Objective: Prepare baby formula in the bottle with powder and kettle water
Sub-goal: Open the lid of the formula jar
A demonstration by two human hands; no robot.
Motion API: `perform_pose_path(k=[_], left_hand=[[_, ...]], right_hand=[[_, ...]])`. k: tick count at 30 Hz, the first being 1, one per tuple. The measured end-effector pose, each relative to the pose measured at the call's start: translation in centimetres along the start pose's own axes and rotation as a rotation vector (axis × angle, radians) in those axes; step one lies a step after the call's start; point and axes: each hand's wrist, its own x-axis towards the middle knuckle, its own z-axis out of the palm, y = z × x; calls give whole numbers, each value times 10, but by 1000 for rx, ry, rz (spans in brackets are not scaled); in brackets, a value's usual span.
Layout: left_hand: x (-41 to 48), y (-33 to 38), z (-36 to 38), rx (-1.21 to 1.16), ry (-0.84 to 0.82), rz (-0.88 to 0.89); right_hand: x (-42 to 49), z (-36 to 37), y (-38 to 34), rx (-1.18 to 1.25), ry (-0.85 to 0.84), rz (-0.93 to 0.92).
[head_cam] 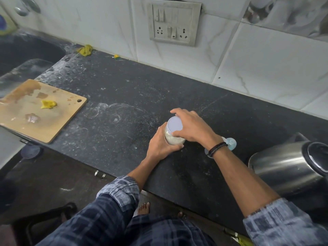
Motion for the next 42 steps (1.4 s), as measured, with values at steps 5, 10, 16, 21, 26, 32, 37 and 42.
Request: perform_pose_path(k=[5, 10, 16, 21, 26, 32, 37, 42], left_hand=[[1, -1, 0, 2, -2, -5], [0, 0, -1, -8, -2, -6], [0, 0, 0, -8, -7, 0], [1, 0, 0, -12, -2, -11], [0, -1, 0, -8, 3, -4], [1, -1, 0, -1, -3, 0], [0, 0, 0, 10, -2, 1], [0, 0, 1, 14, 4, 9]], right_hand=[[1, -6, -1, 25, -13, -2], [0, -4, 3, 105, -42, 2], [-3, 1, 1, 56, 58, 23], [-5, -2, -2, 107, 12, -21], [-6, 4, -2, 34, 87, 19], [-8, 5, -3, 16, 60, 31], [-7, 8, 2, 82, 7, -2], [-7, 19, -1, 5, 183, 53]])
